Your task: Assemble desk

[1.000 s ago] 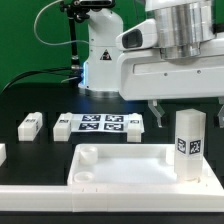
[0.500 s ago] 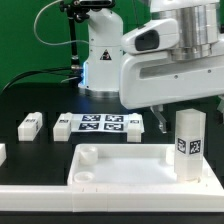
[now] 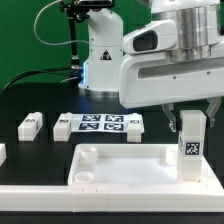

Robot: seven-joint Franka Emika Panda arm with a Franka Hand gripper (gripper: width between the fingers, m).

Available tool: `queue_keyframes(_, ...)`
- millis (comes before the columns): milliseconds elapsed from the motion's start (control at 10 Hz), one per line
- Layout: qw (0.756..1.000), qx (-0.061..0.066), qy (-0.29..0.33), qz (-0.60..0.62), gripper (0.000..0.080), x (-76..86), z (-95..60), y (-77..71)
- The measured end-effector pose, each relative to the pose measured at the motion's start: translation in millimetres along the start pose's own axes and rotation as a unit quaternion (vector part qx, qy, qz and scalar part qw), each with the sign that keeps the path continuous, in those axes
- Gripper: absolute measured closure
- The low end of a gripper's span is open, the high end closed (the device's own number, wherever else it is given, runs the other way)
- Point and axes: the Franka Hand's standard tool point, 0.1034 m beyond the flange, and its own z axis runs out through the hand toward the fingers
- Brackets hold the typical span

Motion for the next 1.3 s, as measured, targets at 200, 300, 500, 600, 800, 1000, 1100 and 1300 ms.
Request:
queue_keyframes(200,0.997,-0.005,0.001,0.083,0.0497,-0.1,1.1,-1.6)
queue_keyframes(300,0.989,-0.006,0.001,0.147,0.0497,0.4,1.3,-1.2)
queue_keyframes(500,0.955,-0.005,-0.003,0.296,0.0497,1.0,0.0,-3.3)
queue_keyframes(600,0.934,-0.004,-0.003,0.356,0.0497,0.4,0.3,-4.3)
queue_keyframes(800,0.875,0.004,-0.01,0.484,0.0497,-2.9,2.9,-10.4)
queue_keyframes(1000,0.815,0.015,-0.016,0.579,0.0498,-3.3,3.9,-17.2)
queue_keyframes(1100,0.771,0.023,-0.017,0.636,0.05,-1.3,4.0,-19.6)
queue_keyframes(1300,0.746,0.03,-0.018,0.665,0.05,-0.1,4.2,-20.0)
